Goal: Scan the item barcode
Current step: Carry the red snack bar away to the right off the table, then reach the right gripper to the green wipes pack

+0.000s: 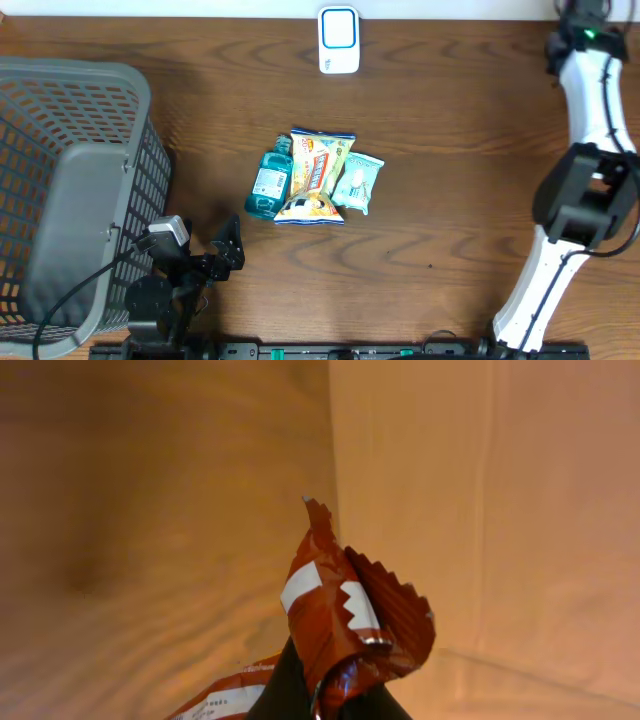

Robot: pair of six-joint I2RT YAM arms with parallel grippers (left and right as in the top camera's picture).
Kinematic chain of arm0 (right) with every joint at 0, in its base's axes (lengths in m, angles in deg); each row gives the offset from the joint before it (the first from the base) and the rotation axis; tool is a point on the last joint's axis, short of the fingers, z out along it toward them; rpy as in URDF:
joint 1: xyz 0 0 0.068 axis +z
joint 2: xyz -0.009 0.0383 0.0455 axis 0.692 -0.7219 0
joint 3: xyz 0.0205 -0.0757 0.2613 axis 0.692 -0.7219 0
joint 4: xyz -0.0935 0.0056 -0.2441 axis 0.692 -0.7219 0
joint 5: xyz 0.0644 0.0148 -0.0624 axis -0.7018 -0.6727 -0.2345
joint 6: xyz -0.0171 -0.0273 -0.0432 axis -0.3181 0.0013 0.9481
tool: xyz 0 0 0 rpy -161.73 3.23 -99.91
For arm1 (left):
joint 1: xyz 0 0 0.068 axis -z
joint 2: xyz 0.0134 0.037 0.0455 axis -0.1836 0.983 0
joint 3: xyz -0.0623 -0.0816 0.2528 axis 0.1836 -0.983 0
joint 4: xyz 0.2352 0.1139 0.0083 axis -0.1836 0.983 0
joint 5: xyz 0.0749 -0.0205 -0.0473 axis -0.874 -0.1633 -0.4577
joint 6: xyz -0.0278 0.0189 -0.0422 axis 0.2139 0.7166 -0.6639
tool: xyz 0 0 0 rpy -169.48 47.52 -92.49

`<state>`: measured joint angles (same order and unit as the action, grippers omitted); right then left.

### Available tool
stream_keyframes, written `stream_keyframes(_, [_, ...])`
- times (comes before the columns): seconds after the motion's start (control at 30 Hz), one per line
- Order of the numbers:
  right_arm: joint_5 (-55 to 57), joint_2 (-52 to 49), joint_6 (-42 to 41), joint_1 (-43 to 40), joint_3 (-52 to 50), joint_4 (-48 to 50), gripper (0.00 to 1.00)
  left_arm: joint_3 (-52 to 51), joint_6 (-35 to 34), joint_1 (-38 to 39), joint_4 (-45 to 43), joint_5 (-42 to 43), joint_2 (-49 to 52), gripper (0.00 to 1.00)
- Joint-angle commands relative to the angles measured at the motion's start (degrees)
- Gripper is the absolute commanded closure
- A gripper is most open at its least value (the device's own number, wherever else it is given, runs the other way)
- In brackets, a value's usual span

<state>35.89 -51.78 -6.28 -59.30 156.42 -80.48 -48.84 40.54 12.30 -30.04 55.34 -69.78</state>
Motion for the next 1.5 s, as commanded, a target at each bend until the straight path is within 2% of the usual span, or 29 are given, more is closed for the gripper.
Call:
stream_keyframes(0.0, [7.39, -0.55, -7.32, -4.94, -3.61, 1.16, 0.91, 0.09, -0.72, 0.24, 0.15, 0.7, -0.11, 0.02])
stream_keyframes(0.03, [8.61, -0.55, -10.36, -6.47, -4.24, 0.87, 0.85, 0.09, -0.72, 0.24, 0.15, 0.7, -0.11, 0.02])
stream_keyframes(0.07, [9.2, -0.55, -13.2, -7.58, -4.35, -0.2, 0.7, 0.09, -0.72, 0.24, 0.15, 0.7, -0.11, 0.02])
stream_keyframes(0.17, [7.08, 0.33, -20.7, -9.42, -4.35, -5.05, 0.16, 0.09, -0.72, 0.24, 0.15, 0.7, -0.11, 0.02])
stream_keyframes(0.2, [3.67, 1.11, -22.69, -9.55, -4.33, -6.84, 0.05, 0.09, -0.72, 0.24, 0.15, 0.7, -0.11, 0.02])
stream_keyframes(0.23, [-1.25, 2.08, -24.3, -9.51, -4.33, -8.57, 0.01, 0.09, -0.72, 0.24, 0.15, 0.7, -0.11, 0.02])
stream_keyframes(0.5, [-53.27, 12.81, -38.49, -5.14, -4.33, -19.63, 0.01, 0.09, -0.72, 0.24, 0.15, 0.72, -0.11, 0.02])
stream_keyframes(0.6, [-65.0, 15.23, -40.41, -1.16, -4.33, -23.58, 0.01, 0.09, -0.74, 0.24, 0.15, 0.7, -0.11, 0.02])
stream_keyframes(0.7, [-64.32, 16.0, -41.38, 4.72, -4.35, -28.22, 0.01, 0.09, -0.74, 0.24, 0.15, 0.7, -0.11, 0.02])
stream_keyframes(0.87, [-55.12, 15.56, -57.59, 16.57, -5.95, -37.4, 0.01, 0.09, -0.74, 0.24, 0.15, 0.7, -0.11, 0.02])
stream_keyframes(1.0, [-55.89, 15.56, -61.18, 25.14, -10.29, -37.66, 0.01, 0.09, -0.74, 0.24, 0.15, 0.72, -0.11, 0.02])
stream_keyframes(1.1, [-55.87, 15.56, -62.58, 31.23, -14.78, -35.71, 0.04, 0.09, -0.74, 0.24, 0.15, 0.7, -0.11, 0.02])
stream_keyframes(1.23, [-54.71, 15.56, -63.78, 38.16, -20.17, -31.23, 0.13, 0.09, -0.74, 0.24, 0.15, 0.7, -0.11, 0.02])
stream_keyframes(1.47, [-43.34, 15.56, -63.73, 47.28, -29.51, -16.81, 0.29, 0.09, -0.74, 0.24, 0.15, 0.7, -0.11, 0.02])
